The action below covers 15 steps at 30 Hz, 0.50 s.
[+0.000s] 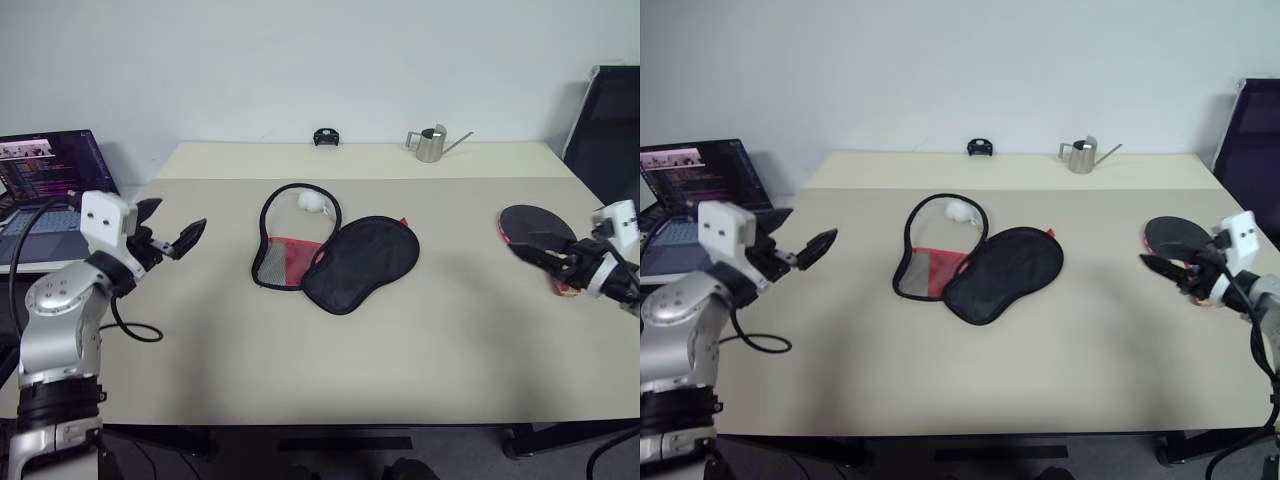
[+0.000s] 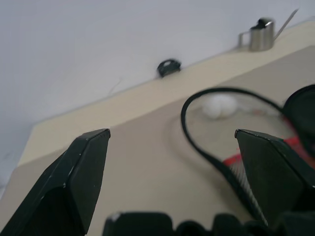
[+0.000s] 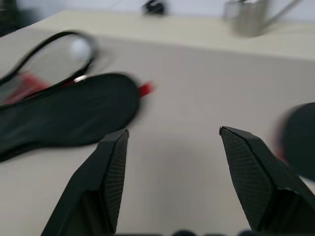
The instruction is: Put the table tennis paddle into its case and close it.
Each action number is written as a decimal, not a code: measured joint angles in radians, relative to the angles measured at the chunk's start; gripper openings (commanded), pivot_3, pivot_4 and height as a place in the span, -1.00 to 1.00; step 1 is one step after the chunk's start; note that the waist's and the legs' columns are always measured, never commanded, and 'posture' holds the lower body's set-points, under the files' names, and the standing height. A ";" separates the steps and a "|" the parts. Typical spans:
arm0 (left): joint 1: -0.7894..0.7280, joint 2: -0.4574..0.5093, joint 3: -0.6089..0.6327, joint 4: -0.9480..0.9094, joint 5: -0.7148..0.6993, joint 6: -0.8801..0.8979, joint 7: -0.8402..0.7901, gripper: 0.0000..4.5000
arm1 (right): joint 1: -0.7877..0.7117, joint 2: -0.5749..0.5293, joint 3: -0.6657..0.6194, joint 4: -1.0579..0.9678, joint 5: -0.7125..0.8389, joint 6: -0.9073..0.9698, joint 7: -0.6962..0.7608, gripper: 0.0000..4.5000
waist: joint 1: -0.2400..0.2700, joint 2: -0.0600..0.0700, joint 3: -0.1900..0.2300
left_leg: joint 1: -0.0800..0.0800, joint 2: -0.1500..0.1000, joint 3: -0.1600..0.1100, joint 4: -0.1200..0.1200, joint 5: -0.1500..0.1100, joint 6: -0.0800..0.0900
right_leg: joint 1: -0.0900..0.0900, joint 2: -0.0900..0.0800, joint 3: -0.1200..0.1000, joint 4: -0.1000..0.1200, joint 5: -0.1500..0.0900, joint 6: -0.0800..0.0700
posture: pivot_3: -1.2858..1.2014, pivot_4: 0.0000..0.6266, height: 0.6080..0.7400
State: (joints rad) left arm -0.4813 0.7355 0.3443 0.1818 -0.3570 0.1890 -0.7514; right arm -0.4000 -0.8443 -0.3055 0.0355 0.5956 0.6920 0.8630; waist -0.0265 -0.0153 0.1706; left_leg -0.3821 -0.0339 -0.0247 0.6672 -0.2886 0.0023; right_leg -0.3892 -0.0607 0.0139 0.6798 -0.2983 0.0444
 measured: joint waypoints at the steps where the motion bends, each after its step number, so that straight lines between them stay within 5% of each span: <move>1: -0.013 0.002 -0.015 0.000 -0.010 0.012 -0.027 0.98 | 0.000 0.006 0.014 -0.036 0.016 0.025 0.000 0.41 | -0.001 0.000 0.000 | 0.000 0.000 0.000 0.000 0.000 0.000 | 0.000 0.000 0.000 0.000 0.000 0.000 | 0.03 -0.52 1.00; 6: -0.021 0.003 -0.105 0.017 -0.038 0.074 -0.176 0.98 | -0.001 0.075 0.077 -0.141 0.054 0.133 -0.052 0.99 | -0.003 0.000 0.000 | 0.000 0.000 0.000 0.000 0.000 0.000 | 0.000 0.001 0.000 0.000 0.000 0.000 | 0.03 -0.52 1.00; 15: -0.019 0.026 -0.185 0.018 -0.064 0.151 -0.377 0.98 | -0.023 0.217 0.164 -0.238 0.093 0.270 -0.185 1.00 | -0.003 -0.002 0.001 | 0.000 0.000 -0.001 0.000 0.000 0.000 | -0.001 0.001 0.000 0.000 0.000 0.000 | 0.03 -0.52 1.00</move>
State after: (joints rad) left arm -0.4999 0.7610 0.1593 0.1996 -0.4208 0.3397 -1.1287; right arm -0.4228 -0.6269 -0.1412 -0.2027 0.6889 0.9623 0.6776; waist -0.0293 -0.0171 0.1711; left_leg -0.3824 -0.0335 -0.0257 0.6669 -0.2885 0.0023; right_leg -0.3899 -0.0599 0.0136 0.6796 -0.2983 0.0443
